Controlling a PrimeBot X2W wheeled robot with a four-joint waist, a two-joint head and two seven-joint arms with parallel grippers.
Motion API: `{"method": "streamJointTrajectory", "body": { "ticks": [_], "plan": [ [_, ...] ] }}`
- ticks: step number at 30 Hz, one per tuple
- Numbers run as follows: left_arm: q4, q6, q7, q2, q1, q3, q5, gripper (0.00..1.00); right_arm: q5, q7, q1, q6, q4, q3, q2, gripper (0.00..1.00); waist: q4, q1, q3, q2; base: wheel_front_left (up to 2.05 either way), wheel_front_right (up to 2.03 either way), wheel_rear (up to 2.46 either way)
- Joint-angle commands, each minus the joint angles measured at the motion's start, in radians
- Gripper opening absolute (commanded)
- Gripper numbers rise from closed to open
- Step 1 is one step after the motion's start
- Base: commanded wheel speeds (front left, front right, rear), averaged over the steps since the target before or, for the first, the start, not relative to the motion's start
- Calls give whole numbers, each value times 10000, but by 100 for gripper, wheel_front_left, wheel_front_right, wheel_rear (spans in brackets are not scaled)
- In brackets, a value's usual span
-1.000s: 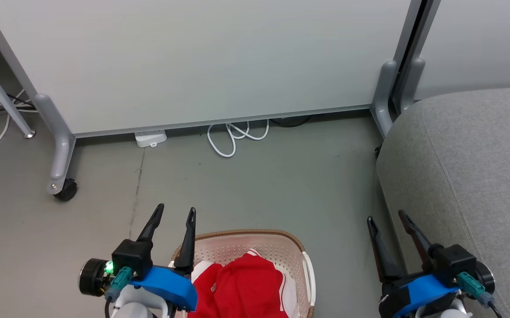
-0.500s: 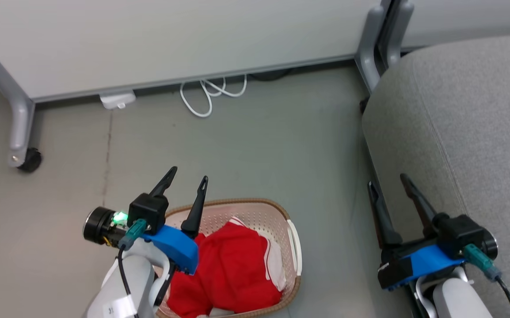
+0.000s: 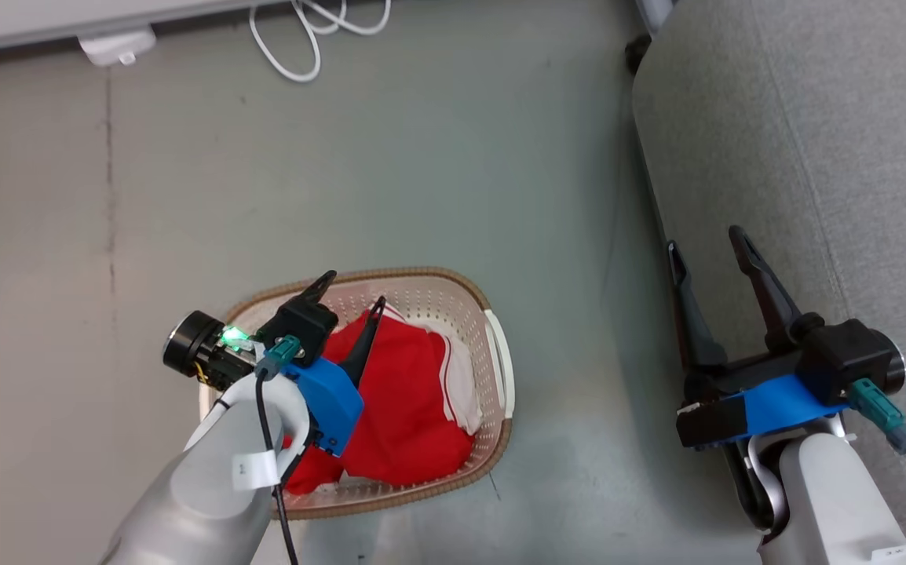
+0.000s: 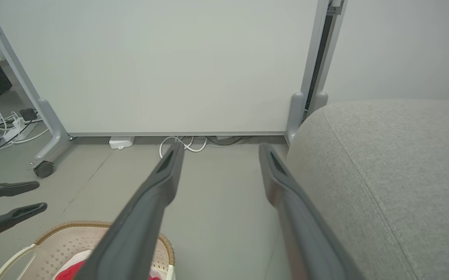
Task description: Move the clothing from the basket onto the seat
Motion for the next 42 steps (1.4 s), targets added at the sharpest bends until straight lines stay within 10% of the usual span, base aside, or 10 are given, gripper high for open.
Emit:
{"method": "streamJointTrajectory", "body": {
  "ticks": [1, 20, 42],
  "plan": [
    [315, -12, -30, 52, -328, -250, -117, 100, -81, -7, -229, 3, -61, -2, -27, 100, -118, -1, 521, 0, 0, 0, 0],
    [3468, -11, 1063, -30, -2837, -3283, -903, 100, -229, -7, -1220, 3, -847, -9, -25, 100, -517, -1, 3272, 0, 0, 0, 0],
    [4085, -4, 1946, 151, -4195, -3545, -1672, 100, -352, -7, -1497, 3, -1983, -10, -27, 100, -649, -1, 5340, 0, 0, 0, 0]
  ]
}}
